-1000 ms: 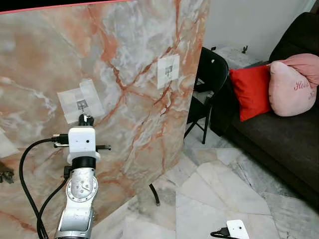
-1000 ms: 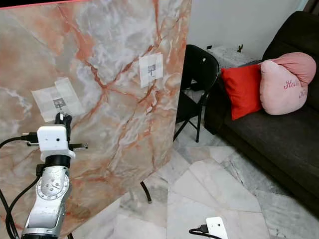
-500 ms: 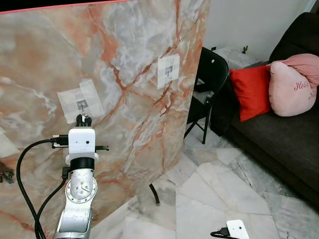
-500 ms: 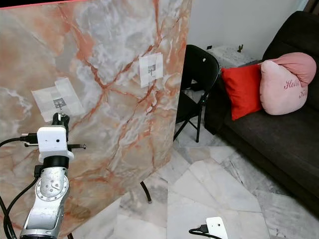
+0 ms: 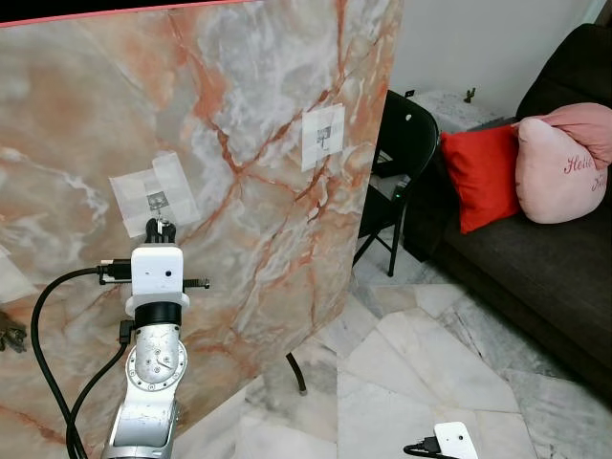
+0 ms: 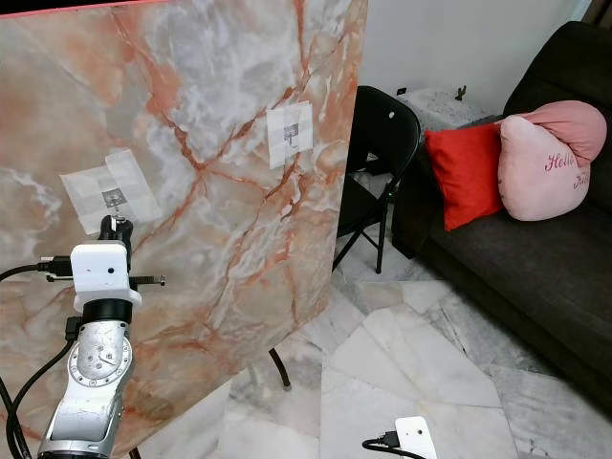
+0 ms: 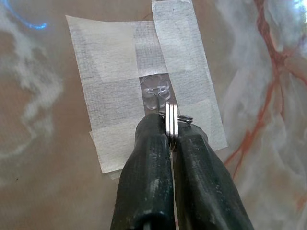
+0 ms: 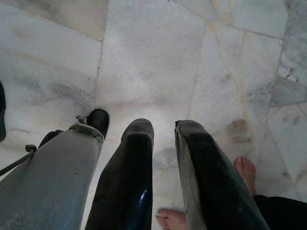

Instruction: Hang keys on a hook

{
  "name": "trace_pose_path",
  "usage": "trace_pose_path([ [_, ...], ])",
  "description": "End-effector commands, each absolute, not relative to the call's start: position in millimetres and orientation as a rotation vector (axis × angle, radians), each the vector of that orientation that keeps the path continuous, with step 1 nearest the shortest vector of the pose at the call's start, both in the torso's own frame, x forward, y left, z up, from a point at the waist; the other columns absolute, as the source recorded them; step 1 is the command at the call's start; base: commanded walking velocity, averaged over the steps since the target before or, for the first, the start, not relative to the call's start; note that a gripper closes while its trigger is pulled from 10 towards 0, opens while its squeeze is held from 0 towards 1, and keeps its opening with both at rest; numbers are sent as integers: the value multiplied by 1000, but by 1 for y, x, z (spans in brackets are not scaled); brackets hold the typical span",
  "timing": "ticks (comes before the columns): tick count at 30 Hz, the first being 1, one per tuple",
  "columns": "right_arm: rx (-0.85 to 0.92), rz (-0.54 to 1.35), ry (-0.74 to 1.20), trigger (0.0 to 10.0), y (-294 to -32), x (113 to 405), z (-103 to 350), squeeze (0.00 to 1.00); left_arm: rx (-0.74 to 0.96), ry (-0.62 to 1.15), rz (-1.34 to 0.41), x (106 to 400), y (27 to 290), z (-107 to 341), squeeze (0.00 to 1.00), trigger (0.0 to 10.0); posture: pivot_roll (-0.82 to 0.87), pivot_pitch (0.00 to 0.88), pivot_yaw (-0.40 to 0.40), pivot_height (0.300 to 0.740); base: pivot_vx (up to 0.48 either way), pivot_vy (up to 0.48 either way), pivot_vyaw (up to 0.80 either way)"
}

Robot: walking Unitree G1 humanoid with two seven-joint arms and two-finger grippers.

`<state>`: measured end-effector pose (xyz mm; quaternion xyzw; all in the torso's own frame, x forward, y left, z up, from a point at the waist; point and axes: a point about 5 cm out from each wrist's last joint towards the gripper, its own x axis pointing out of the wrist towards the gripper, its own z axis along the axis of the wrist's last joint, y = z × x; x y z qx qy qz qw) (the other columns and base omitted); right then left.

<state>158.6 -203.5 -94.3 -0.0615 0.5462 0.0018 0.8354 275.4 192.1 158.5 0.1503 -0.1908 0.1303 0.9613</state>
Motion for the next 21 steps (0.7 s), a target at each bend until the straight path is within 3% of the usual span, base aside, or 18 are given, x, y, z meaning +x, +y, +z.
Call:
trace_pose_path([
  [1, -128, -5, 1136, 10000, -204, 164, -92, 0, 317, -404, 249, 276, 189, 162, 0, 10000, 123, 0, -95, 740, 0, 0, 0],
  [21, -123, -10, 1134, 10000, -204, 164, -92, 0, 339, -360, 252, 286, 186, 161, 0, 10000, 113, 0, -89, 740, 0, 0, 0],
])
